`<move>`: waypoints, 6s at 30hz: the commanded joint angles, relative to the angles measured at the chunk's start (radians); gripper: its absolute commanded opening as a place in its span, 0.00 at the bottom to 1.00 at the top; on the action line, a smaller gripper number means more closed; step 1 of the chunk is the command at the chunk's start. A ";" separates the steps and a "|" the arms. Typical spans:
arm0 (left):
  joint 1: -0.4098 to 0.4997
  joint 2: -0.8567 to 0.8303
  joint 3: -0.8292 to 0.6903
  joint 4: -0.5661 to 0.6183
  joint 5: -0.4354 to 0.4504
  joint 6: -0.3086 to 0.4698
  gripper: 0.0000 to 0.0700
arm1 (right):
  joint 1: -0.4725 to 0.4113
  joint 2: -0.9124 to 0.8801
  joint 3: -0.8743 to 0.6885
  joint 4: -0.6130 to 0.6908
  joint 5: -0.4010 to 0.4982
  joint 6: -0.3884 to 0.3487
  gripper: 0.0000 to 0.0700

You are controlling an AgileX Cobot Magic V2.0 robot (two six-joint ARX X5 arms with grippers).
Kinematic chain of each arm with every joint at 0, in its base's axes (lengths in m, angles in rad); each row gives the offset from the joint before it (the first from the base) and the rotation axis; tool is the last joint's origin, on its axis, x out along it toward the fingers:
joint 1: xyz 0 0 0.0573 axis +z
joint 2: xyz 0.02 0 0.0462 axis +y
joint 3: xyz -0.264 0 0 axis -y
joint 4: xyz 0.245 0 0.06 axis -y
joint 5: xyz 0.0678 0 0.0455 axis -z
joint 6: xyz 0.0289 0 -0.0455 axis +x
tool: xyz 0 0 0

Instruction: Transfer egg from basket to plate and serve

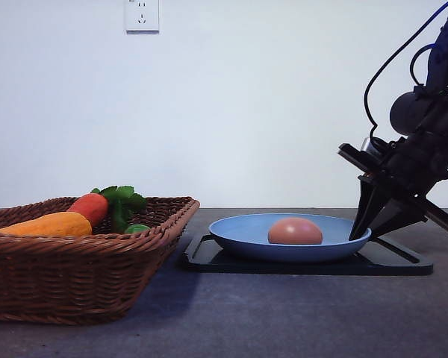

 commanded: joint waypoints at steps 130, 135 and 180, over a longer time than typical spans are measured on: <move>0.630 -1.003 -1.393 0.820 -0.226 -0.164 0.00 | 0.522 -1.227 -0.914 0.652 0.954 -0.134 0.00; 0.630 -1.003 -1.393 0.820 -0.226 -0.164 0.00 | 0.522 -1.227 -0.914 0.652 0.954 -0.134 0.00; 0.630 -1.003 -1.393 0.820 -0.226 -0.164 0.00 | -0.053 -1.939 -1.256 0.390 0.522 -0.229 0.00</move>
